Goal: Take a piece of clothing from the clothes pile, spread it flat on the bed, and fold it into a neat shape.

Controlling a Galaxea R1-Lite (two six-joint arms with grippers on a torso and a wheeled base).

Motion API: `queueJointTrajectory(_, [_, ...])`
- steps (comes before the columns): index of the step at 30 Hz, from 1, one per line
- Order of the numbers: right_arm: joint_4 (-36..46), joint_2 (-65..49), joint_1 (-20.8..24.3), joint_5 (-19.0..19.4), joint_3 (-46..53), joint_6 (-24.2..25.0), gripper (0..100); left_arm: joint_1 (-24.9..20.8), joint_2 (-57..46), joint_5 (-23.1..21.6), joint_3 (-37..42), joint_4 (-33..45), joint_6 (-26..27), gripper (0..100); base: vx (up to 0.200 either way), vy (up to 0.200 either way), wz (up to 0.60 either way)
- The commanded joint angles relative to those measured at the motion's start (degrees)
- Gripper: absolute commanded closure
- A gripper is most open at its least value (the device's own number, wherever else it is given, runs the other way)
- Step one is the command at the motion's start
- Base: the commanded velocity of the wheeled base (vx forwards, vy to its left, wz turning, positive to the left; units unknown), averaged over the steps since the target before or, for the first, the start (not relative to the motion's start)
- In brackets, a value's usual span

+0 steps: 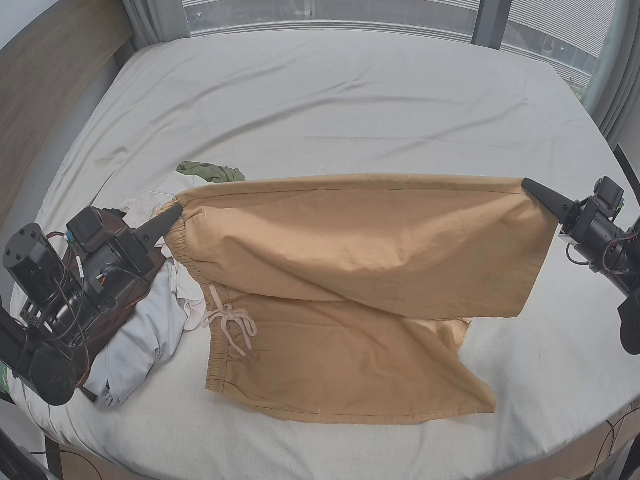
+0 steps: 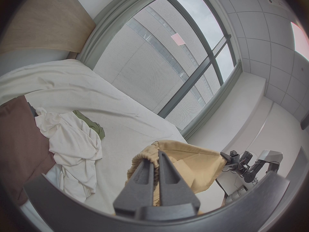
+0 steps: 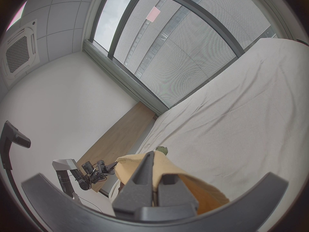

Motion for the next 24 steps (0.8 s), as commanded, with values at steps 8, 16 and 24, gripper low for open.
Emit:
queueJointTrajectory(8, [0.28,7.45,0.01,0.11,-4.92,0.01,100,-0.82,2.56,0.01,-1.61,-0.03,-0.07,100,0.000,0.000,0.00])
queueJointTrajectory(16, [0.28,10.53,0.01,0.11,-7.38,0.01,100,-1.09,7.74,0.45,-4.16,-0.03,0.20,100,0.000,0.000,0.00])
queueJointTrajectory(24, [0.28,14.48,-0.08,0.11,-10.81,0.01,100,-1.09,11.26,0.63,-8.20,-0.03,0.02,100,0.000,0.000,0.00])
